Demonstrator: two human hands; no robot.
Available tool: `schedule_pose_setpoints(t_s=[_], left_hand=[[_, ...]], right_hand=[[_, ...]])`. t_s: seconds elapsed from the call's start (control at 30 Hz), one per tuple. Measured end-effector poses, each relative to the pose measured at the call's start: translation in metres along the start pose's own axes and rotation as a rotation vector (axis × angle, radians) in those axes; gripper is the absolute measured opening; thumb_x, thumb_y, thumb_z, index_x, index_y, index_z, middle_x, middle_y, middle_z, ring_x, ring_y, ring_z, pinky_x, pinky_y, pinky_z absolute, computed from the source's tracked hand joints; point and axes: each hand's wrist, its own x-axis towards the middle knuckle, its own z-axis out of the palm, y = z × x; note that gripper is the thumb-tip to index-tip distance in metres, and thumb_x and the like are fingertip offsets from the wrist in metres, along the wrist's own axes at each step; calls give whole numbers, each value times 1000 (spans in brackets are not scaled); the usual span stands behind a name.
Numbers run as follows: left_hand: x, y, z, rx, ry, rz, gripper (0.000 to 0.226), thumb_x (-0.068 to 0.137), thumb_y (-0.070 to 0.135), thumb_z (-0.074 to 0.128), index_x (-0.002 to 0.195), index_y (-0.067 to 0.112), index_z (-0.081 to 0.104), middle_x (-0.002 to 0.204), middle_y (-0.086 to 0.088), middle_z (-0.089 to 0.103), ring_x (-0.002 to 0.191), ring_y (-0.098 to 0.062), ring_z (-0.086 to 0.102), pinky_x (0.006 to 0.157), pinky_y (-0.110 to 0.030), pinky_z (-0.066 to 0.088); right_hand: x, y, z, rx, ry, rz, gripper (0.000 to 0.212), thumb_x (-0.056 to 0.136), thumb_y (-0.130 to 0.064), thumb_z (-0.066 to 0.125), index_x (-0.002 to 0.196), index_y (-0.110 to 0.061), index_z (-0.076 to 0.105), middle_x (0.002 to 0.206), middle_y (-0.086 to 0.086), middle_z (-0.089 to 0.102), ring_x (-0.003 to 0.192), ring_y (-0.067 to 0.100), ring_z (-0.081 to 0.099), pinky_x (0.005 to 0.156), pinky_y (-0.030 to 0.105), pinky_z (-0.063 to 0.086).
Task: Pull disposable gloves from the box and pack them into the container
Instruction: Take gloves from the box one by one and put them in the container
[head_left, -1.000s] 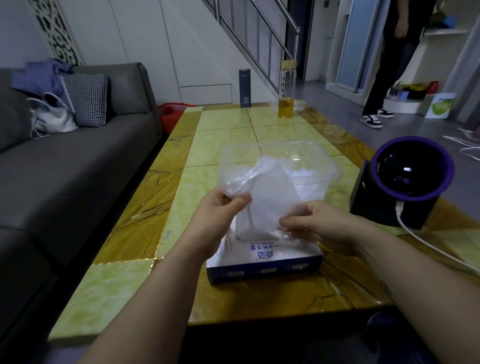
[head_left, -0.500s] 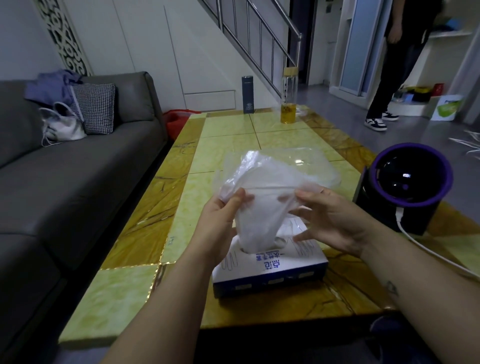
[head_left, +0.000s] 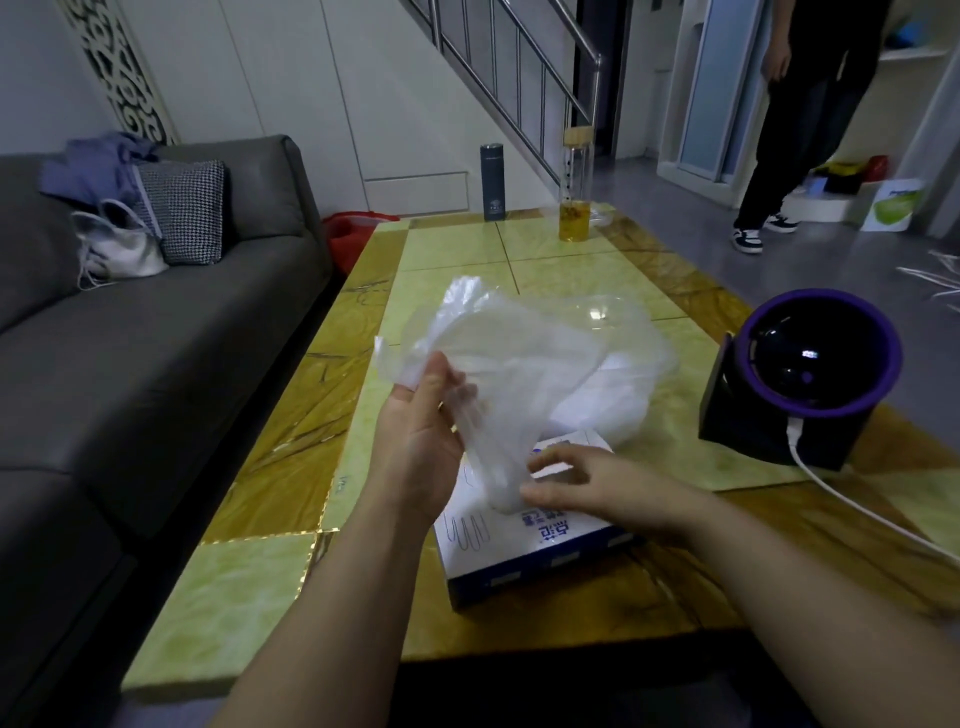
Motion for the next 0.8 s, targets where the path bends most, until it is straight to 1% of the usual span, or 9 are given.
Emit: schedule_pose_setpoints(t_s=[0.1, 0.27, 0.4, 0.47, 0.53, 0.63, 0.67, 0.73, 0.8], left_hand=[[4, 11, -1, -28, 33, 62, 17, 84, 26, 56, 94, 14, 61, 73, 1, 54, 65, -10, 55, 76, -35, 45], [21, 37, 0, 56, 110, 102, 15, 95, 20, 50, 88, 15, 62, 71, 3, 58, 61, -8, 56, 69, -29, 48], [39, 59, 15, 201, 38, 80, 12, 96, 19, 51, 94, 13, 61, 79, -1, 63, 67, -10, 62, 62, -24, 55], [50, 61, 22, 315, -35, 16, 13, 95, 19, 52, 96, 10, 61, 82, -4, 67, 72, -14, 65, 67, -27, 57], [60, 59, 26, 390, -73, -66, 17, 94, 19, 54, 99, 6, 63, 87, -9, 69, 79, -21, 66, 75, -31, 56], [70, 56, 26, 465, -103, -204, 30, 93, 19, 57, 113, -3, 61, 103, -19, 68, 88, -28, 66, 80, -36, 57], [72, 55, 25, 511, -112, -257, 33, 92, 20, 57, 115, -4, 60, 107, -21, 67, 90, -30, 66, 82, -38, 57], [72, 51, 24, 590, -158, -335, 34, 92, 20, 58, 115, -5, 60, 111, -24, 66, 94, -32, 65, 86, -41, 55], [70, 47, 19, 667, -198, -347, 30, 90, 17, 61, 112, -4, 61, 108, -23, 66, 91, -30, 64, 86, -38, 54]], right_hand=[[0, -2, 2, 5, -25, 8, 67, 50, -72, 65, 108, -40, 56, 97, -25, 70, 96, -6, 64, 100, 27, 42], [-5, -7, -22, 311, 47, -41, 59, 66, -41, 69, 121, -24, 57, 114, 2, 69, 110, 16, 63, 108, 44, 39], [-5, -30, -50, 398, 97, -146, 55, 77, -50, 68, 123, -26, 52, 116, 3, 66, 107, 21, 63, 96, 42, 48], [-1, -54, -66, 462, 151, -242, 54, 70, -52, 66, 116, -27, 52, 117, 5, 62, 109, 24, 60, 92, 41, 50], [6, -74, -80, 476, 207, -281, 64, 60, -56, 73, 115, -31, 51, 123, 0, 58, 117, 24, 54, 98, 45, 46], [19, -85, -87, 356, 276, -216, 84, 48, -55, 84, 122, -31, 51, 123, 1, 59, 114, 20, 57, 102, 46, 43], [22, -84, -87, 328, 285, -191, 78, 50, -47, 82, 120, -26, 54, 117, 2, 63, 106, 19, 61, 98, 42, 47], [28, -77, -86, 280, 306, -183, 44, 65, -28, 78, 103, -15, 61, 93, 3, 69, 84, 16, 65, 80, 31, 54], [29, -67, -84, 144, 379, -195, 14, 77, -18, 74, 85, -10, 67, 69, 1, 68, 63, 10, 61, 63, 24, 51]])
